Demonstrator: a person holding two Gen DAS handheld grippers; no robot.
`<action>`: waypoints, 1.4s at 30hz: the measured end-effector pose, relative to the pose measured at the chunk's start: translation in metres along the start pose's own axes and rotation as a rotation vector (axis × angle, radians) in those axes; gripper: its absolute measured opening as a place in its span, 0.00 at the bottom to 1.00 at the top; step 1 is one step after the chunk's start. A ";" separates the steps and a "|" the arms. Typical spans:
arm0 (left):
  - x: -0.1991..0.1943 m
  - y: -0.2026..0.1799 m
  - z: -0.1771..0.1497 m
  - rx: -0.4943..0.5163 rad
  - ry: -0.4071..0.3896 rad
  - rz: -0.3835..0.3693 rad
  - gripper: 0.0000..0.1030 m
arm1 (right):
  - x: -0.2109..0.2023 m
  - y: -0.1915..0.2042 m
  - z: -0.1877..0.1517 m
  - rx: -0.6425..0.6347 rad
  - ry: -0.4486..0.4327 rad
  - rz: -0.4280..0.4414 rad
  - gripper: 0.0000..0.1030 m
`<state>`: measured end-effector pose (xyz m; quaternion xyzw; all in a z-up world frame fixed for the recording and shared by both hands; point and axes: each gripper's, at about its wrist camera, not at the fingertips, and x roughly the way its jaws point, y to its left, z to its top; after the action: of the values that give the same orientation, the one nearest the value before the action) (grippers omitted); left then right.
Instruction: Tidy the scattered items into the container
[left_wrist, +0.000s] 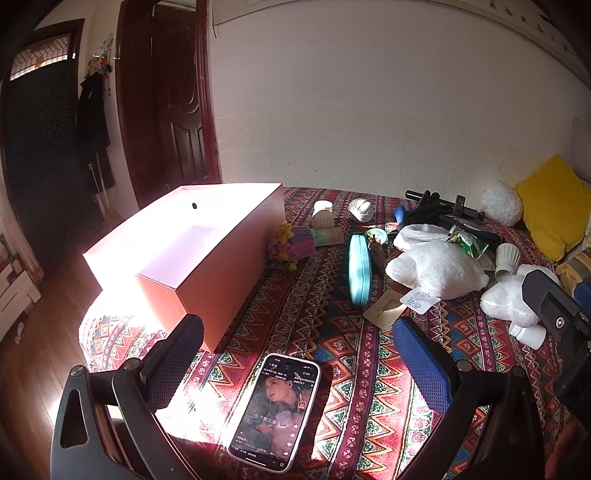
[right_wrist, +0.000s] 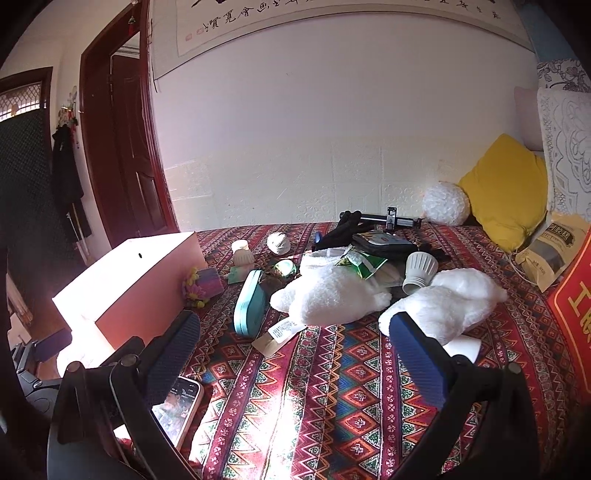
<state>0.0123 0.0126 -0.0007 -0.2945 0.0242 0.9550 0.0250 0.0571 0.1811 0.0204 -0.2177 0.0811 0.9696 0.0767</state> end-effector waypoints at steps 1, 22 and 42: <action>0.001 -0.002 -0.001 0.009 0.004 -0.013 1.00 | -0.001 -0.002 0.000 0.002 0.000 0.001 0.99; 0.051 -0.060 -0.033 -0.005 0.345 -0.483 1.00 | -0.002 -0.060 -0.009 0.123 0.020 -0.051 0.99; 0.092 -0.122 -0.077 0.243 0.505 -0.483 0.84 | 0.041 -0.224 -0.101 1.045 0.179 0.183 0.99</action>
<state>-0.0126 0.1324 -0.1196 -0.5129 0.0729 0.8090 0.2777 0.1032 0.3848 -0.1149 -0.2244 0.5778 0.7803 0.0829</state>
